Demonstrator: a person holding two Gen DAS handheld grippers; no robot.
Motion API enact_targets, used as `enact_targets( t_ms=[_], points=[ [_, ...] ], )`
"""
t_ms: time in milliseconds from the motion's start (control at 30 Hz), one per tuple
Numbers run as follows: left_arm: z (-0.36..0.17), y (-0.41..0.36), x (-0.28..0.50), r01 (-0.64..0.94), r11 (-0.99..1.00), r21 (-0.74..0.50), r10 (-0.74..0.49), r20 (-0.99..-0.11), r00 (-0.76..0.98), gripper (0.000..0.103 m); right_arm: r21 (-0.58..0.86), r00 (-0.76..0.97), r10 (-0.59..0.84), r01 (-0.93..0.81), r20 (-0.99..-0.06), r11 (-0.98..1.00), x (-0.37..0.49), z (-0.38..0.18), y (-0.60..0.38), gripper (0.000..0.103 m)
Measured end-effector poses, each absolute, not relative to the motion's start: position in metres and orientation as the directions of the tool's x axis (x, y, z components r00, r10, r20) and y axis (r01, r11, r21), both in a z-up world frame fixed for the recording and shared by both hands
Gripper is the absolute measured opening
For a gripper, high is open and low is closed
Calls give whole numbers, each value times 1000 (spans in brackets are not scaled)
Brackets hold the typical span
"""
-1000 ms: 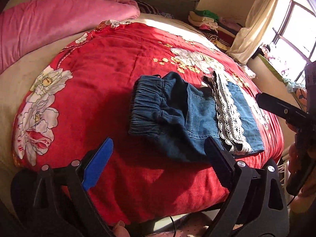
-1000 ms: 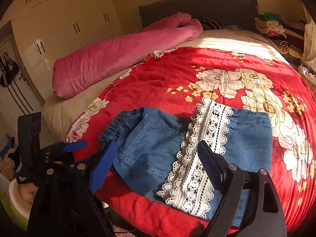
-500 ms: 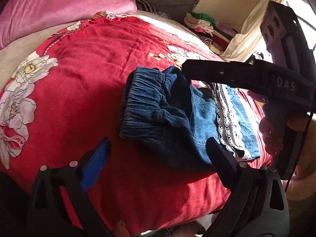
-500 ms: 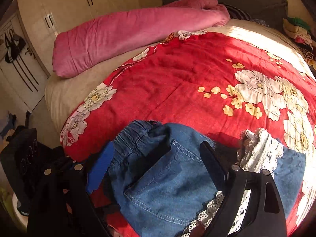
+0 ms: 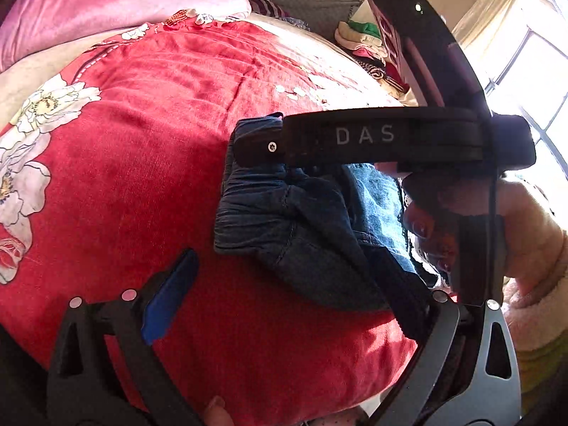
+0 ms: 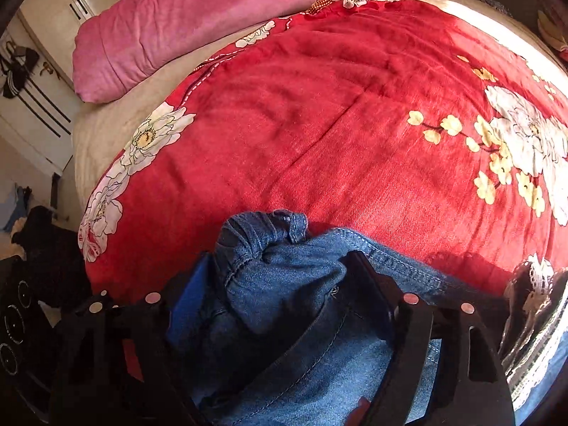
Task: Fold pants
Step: 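Grasp the elastic waistband with the right tool and fold it over the pants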
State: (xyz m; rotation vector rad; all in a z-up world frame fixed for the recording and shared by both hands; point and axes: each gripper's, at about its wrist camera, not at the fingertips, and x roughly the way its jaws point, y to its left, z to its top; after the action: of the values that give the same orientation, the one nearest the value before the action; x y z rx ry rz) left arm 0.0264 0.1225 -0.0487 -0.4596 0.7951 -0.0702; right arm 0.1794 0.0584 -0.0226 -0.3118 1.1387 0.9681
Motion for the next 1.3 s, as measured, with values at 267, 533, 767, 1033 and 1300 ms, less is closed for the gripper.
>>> enact_targets(
  t_ms=[267, 533, 767, 1033, 1300],
  points=[
    [-52, 125, 33, -122, 882, -455, -241, -658, 713, 93, 358, 32, 572, -751, -819, 555, 186, -9, 37, 43],
    [-44, 121, 43, -82, 822, -564, -349, -612, 710, 72, 456, 8, 680, -736, -733, 501, 188, 19, 7, 40],
    [-14, 86, 58, -17, 843, -537, -372, -605, 704, 64, 489, 21, 749, -745, -662, 454, 191, 48, -29, 40],
    [14, 36, 80, 48, 879, -474, -368, -611, 701, 64, 500, 82, 790, -733, -608, 461, 204, 68, -93, 40],
    [24, -11, 97, 102, 901, -422, -373, -632, 680, 64, 528, 127, 811, -699, -572, 482, 215, 65, -156, 40]
  ],
)
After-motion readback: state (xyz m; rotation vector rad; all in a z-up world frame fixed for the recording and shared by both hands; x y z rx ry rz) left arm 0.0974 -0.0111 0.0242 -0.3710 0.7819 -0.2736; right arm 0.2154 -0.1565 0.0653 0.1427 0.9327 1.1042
